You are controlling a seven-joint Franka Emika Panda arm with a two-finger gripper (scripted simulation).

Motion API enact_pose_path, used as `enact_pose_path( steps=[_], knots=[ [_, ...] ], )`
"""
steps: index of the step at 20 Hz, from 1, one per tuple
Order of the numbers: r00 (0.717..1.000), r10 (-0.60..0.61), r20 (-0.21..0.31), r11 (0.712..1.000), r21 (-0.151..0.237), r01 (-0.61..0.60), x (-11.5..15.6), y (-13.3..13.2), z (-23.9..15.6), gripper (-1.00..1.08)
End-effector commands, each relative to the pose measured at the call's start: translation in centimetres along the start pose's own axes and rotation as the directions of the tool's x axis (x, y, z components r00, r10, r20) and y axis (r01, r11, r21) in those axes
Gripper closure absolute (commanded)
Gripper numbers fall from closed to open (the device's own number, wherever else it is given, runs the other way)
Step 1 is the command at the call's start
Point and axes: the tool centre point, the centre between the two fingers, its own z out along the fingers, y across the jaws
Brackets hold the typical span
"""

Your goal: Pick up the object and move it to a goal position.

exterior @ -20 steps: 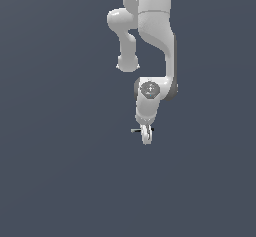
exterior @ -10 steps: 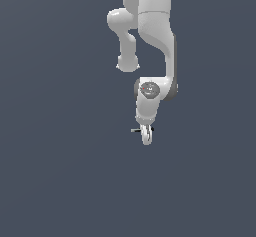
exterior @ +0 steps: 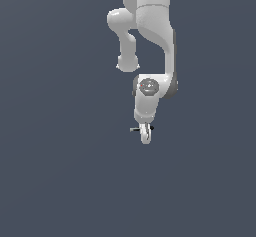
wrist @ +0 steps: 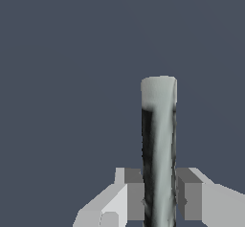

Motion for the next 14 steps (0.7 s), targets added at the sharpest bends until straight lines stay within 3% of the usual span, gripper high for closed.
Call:
enact_pose_path(
  steps=[1,14],
  knots=[
    [1.0,0.001,0.0,1.0,0.001,-0.001,0.5,-0.3,-1.4,1.08],
    [1.0,0.003,-0.001,1.0,0.001,-0.003,5.3,-2.9,-13.4,1.08]
  ],
)
